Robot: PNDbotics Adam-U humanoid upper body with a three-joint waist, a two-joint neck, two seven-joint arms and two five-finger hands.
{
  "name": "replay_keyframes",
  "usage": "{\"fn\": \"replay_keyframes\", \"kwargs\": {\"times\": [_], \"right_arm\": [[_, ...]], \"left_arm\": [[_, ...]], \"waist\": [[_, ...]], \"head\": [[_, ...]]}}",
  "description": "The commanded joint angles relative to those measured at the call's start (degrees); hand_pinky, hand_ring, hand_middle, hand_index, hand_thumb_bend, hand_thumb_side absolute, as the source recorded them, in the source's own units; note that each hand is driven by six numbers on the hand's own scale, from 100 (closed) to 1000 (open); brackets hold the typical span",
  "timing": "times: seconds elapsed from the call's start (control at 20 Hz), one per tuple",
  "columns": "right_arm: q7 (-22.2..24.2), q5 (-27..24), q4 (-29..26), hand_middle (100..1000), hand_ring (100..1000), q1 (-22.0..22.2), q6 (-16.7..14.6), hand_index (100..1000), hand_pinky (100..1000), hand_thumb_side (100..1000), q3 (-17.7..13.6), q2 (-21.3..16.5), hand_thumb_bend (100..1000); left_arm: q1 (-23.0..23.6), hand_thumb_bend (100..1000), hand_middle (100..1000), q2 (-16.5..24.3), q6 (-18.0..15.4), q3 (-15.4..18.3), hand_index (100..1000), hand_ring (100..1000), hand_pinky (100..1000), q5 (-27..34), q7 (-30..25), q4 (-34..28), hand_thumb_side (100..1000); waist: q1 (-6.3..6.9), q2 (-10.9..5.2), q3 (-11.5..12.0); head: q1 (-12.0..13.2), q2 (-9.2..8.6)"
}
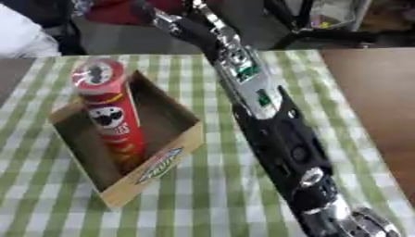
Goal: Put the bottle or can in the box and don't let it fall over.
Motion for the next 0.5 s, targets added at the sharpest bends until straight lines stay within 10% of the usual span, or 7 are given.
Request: {"fn": "replay_keyframes", "kwargs": {"times": [0.05, 0.5], "right_arm": [[-1.1, -1.5, -1.9, 1000, 961, -0.1, 0.2, 956, 1000, 541, -1.4, -4.0, 1000], [-3.1, -4.7, -4.4, 1000, 970, 4.9, 0.6, 955, 1000, 541, -3.5, -11.4, 1000]], "left_arm": [[-0.1, 514, 754, 1.9, -0.1, 0.6, 763, 977, 835, -0.2, 0.2, -0.8, 614], [0.0, 511, 755, 2.2, -0.1, 0.7, 764, 978, 835, -0.3, 0.3, -0.8, 613]], "waist": [[0.2, -1.34, -0.2], [0.17, -1.48, -0.8]], "head": [[0.4, 0.24], [0.8, 0.56]]}}
